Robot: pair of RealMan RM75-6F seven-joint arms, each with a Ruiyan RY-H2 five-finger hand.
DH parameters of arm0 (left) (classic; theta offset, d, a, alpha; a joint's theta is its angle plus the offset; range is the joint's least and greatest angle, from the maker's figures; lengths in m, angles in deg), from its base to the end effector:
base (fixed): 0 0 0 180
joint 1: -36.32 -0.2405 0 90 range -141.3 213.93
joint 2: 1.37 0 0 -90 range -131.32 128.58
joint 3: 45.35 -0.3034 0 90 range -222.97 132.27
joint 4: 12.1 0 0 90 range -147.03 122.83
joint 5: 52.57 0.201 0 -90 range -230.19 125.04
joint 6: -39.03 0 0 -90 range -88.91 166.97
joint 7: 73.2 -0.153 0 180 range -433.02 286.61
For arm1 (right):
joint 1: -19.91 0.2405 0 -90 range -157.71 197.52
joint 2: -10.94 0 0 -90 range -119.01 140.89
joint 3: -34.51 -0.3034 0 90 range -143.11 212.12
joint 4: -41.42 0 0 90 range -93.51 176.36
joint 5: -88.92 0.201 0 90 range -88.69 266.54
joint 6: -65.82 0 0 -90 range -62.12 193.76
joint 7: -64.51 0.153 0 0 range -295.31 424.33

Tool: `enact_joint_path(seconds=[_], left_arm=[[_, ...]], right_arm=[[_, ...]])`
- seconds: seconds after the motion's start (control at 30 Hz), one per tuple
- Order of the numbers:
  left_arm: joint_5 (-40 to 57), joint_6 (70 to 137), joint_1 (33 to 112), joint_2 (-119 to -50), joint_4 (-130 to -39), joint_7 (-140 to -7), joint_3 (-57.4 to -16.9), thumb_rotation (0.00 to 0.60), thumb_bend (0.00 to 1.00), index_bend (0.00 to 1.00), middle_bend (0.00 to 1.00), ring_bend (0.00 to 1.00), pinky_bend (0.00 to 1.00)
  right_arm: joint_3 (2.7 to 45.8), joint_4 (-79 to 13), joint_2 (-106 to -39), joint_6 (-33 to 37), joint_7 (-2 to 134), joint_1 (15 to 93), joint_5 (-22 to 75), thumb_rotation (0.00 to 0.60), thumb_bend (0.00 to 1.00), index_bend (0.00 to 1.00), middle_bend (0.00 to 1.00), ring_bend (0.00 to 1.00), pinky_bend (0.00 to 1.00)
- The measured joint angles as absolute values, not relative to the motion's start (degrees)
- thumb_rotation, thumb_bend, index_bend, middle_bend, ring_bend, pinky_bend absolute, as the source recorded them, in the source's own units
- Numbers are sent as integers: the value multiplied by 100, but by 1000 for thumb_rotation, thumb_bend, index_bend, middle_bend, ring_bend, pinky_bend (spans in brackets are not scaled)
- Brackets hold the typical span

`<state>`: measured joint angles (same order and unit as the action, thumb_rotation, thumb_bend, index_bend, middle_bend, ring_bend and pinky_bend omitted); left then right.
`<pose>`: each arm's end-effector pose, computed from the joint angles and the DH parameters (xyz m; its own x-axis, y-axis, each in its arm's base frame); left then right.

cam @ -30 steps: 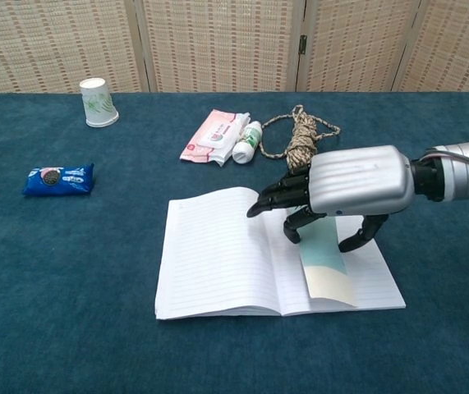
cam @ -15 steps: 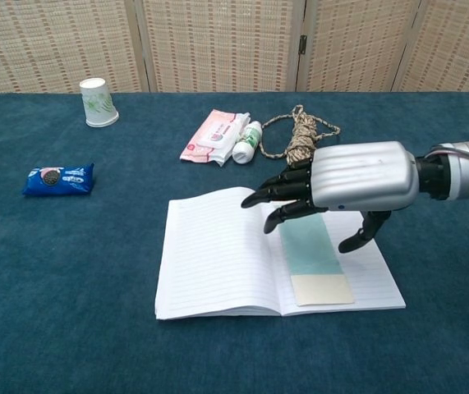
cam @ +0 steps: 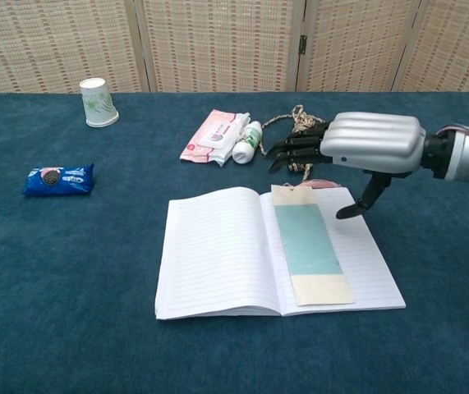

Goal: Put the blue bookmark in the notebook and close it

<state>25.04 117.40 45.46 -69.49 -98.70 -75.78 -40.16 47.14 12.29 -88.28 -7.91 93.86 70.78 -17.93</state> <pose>-0.3728 0.2286 0.1708 0.4372 0.0483 0.8981 0.8952 0.0726 -0.4397 -0.2103 -0.4219 -0.0194 0.6809 -0.0058 0.7324 -0.3887 -0.8504 0.3546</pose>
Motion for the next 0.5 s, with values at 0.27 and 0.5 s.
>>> enact_joint_path(seconds=[0.27,0.5], left_arm=[[2504,11727,4544,-6911,-9863,-7463,-4021,600,297,185,66,0,0],[2433,11743,4526,-6872,-9953,-7508,-3991,600,289,184,65,0,1]], right_arm=[[3961,-1385,-7907,1343,8784,7394,-396,600,380,143,949,967,995],[3262,-2930,-6981,3692,8460,7868,1646,598,413,117,1000,1000,1000]])
